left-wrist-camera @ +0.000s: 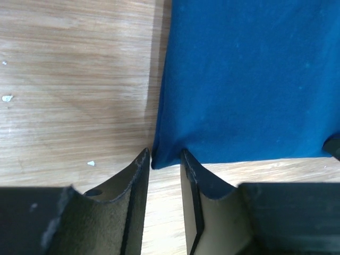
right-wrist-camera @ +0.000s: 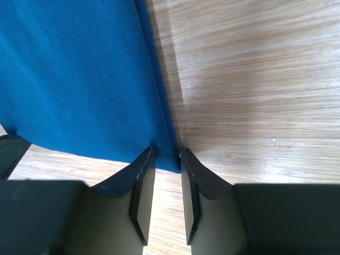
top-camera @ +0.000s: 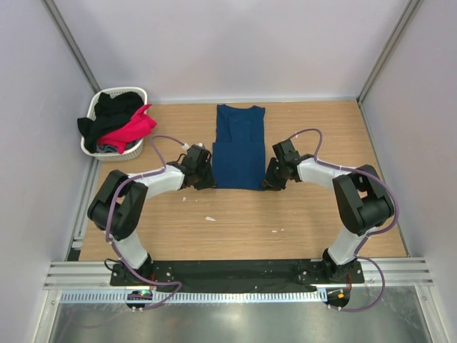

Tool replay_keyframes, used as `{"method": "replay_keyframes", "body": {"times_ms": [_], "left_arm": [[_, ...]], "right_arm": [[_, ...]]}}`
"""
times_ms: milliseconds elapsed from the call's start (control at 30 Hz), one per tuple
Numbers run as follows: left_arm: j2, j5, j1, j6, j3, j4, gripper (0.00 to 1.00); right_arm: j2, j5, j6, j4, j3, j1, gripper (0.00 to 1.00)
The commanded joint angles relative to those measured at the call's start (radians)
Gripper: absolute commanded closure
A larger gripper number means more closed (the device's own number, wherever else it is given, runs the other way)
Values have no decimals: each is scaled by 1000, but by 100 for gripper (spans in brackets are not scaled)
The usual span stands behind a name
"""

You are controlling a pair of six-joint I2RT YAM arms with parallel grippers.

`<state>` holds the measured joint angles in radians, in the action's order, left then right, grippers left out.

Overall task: Fold and stack the t-shirts
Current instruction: Fold the tshirt

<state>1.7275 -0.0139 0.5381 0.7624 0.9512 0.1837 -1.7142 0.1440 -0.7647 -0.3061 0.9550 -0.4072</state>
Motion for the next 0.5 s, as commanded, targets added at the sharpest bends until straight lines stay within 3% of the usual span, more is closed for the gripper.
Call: {"method": "replay_keyframes", "body": {"times_ms": [0,67,167,233,467], "left_arm": [[32,0,-4,6,-34,-24,69],[38,3,-4,5,-34,-30,76],[49,6,-4,8,-38,-27,100],[38,8,-3,14,-43,-20,100],[-78,8,11,43,-118,65,100]], "right_arm": [[15,-12,-10,12,-5,-12,70],[8,-20,-8,10,-7,-12,77],[10,-29,-10,7,-19,-12,90],[22,-34,-5,-7,-24,-13,99],[105,-54,42,-111,-99,-24,99]]}}
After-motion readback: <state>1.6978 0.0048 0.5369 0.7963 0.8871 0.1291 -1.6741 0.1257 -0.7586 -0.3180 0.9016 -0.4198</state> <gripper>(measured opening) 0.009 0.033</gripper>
